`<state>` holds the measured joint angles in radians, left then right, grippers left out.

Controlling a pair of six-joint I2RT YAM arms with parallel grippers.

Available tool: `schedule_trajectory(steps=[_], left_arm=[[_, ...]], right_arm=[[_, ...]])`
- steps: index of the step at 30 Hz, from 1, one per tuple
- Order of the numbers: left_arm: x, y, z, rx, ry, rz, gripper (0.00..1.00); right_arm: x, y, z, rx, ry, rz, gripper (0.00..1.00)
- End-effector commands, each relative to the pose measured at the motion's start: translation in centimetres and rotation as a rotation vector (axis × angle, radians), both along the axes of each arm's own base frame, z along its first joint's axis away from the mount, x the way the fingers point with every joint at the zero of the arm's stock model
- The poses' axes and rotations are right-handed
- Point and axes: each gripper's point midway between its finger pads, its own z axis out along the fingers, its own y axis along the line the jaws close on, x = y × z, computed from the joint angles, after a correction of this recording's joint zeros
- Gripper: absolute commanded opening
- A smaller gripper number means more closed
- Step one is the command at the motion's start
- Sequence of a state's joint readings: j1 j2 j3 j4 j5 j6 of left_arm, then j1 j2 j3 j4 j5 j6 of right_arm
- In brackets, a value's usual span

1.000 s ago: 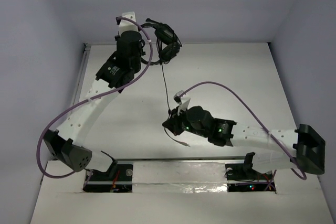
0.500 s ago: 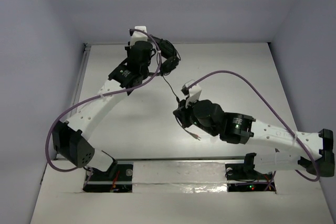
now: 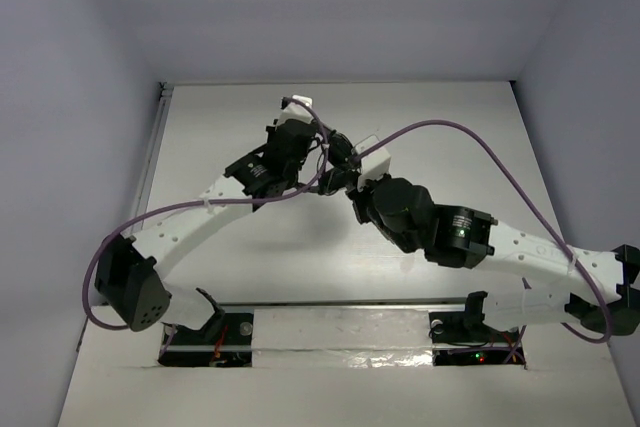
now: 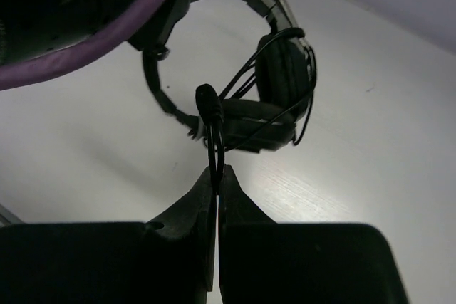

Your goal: Wrap the headphones

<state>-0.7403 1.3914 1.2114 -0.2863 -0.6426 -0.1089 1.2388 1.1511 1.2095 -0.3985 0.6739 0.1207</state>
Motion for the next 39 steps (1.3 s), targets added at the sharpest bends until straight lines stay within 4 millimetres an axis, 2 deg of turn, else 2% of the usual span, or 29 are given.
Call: schedule_trajectory(steps=[1,9,14,19,20,24,27,31,35,38,39], left_arm=[[-1.6,-0.1,2.7,-0.080,-0.062,-0.043,0.00],[-5.0,-2.0,2.0,-0.125,-0.008,-0.217,0.00],[-6.6,-1.8,1.1,-0.106,0.026,-0.258,0.00],[-7.8,-1.7,1.4,-0.143,0.029,-0.296,0.00],[-8.0,-1.8,1.5,-0.153,0.027,-0.307,0.00],[-8.7,-2.3,2.2,-0.190,0.025,-0.353,0.00],[-9.3,-3.1,2.9,-0.229,0.027,-0.408,0.00],[-10.0,-3.9,3.9,-0.269,0.022,-0.467,0.00],[-10.4,-4.5,4.7,-0.307,0.014,-0.496,0.00],[-10.5,-4.5,6.5,-0.355,-0.038,-0.500,0.00],[-10.6,-4.6,6.9,-0.373,-0.048,-0.501,0.00]], right_arm=[[1.4,-1.1,2.6,0.001,-0.100,-0.079,0.00],[3.7,-2.2,2.7,-0.025,-0.170,-0.147,0.00],[5.6,-2.9,3.0,-0.007,-0.196,-0.179,0.00],[8.1,-4.3,2.1,-0.027,-0.194,-0.220,0.00],[8.0,-4.0,2.2,-0.020,-0.195,-0.209,0.00],[9.5,-4.1,0.8,-0.016,-0.177,-0.209,0.00],[10.2,-3.4,-0.4,-0.019,-0.165,-0.185,0.00],[10.9,-2.2,-0.7,0.029,-0.179,-0.111,0.00],[11.5,-2.3,-0.3,0.071,-0.183,-0.077,0.00],[12.0,-3.0,-0.1,0.115,-0.186,-0.070,0.00],[12.0,-3.1,-0.8,0.121,-0.176,-0.064,0.00]])
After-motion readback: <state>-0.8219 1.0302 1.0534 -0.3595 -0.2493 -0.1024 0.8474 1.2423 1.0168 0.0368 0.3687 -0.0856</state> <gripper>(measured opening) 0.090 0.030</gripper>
